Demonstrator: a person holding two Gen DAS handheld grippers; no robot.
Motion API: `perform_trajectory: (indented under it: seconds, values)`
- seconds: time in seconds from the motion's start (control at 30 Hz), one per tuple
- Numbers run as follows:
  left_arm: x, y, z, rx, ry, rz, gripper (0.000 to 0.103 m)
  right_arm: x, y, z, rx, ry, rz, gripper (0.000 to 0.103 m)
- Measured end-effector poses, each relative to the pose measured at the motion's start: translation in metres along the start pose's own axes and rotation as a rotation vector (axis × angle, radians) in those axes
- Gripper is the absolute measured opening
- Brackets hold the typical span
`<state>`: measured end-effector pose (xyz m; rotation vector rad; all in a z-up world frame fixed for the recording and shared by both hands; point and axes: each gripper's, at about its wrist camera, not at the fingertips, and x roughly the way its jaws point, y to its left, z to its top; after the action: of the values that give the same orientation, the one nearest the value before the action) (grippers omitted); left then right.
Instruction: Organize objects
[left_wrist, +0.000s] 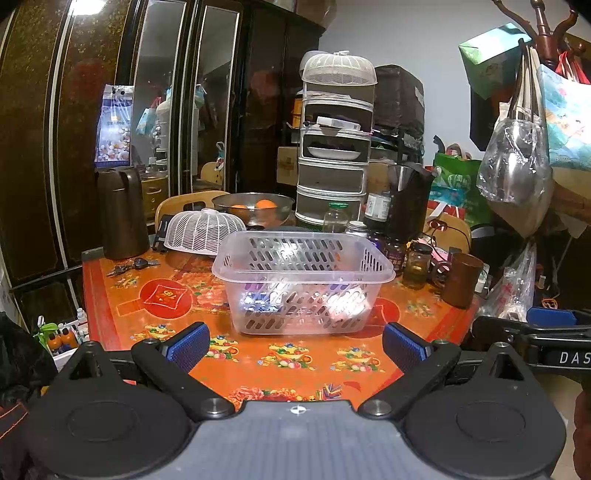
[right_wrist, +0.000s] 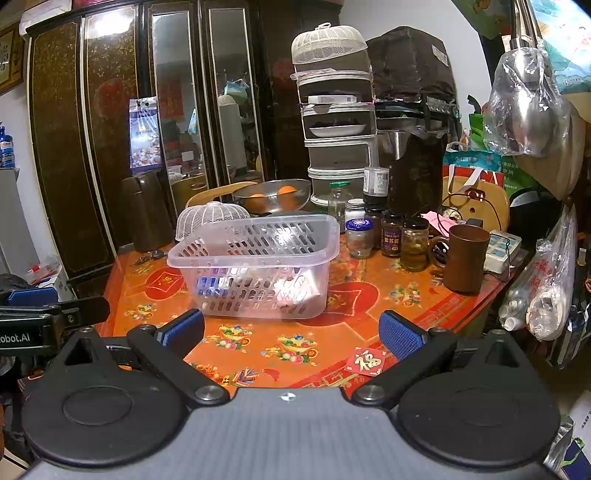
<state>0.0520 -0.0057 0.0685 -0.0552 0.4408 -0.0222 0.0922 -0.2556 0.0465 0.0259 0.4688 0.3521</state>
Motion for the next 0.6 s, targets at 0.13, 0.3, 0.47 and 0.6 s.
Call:
perform_trajectory:
  seconds: [0.13,0.3,0.47,0.6]
  values:
    - [0.0000,-0.0017,-0.0009,0.004,0.000,0.000,0.101,0.0019,0.0009,-0.0016,-0.003,0.006,0.001,0.103]
    - [-0.0014,-0.0018,-0.0005,0.005,-0.015,-0.002,0.101,0.0024,0.0016,-0.0029,-0.006,0.006,0.000,0.103]
    - [-0.0010,-0.0010,-0.0004,-0.002,-0.012,-0.009,0.101,0.0046,0.0002,-0.0036,-0.005,0.011,-0.005,0.103]
    - [0.0000,-0.0020,-0.0006,-0.002,-0.009,-0.009,0.101,0.0049,-0.0011,-0.0038,-0.003,0.012,-0.005,0.103]
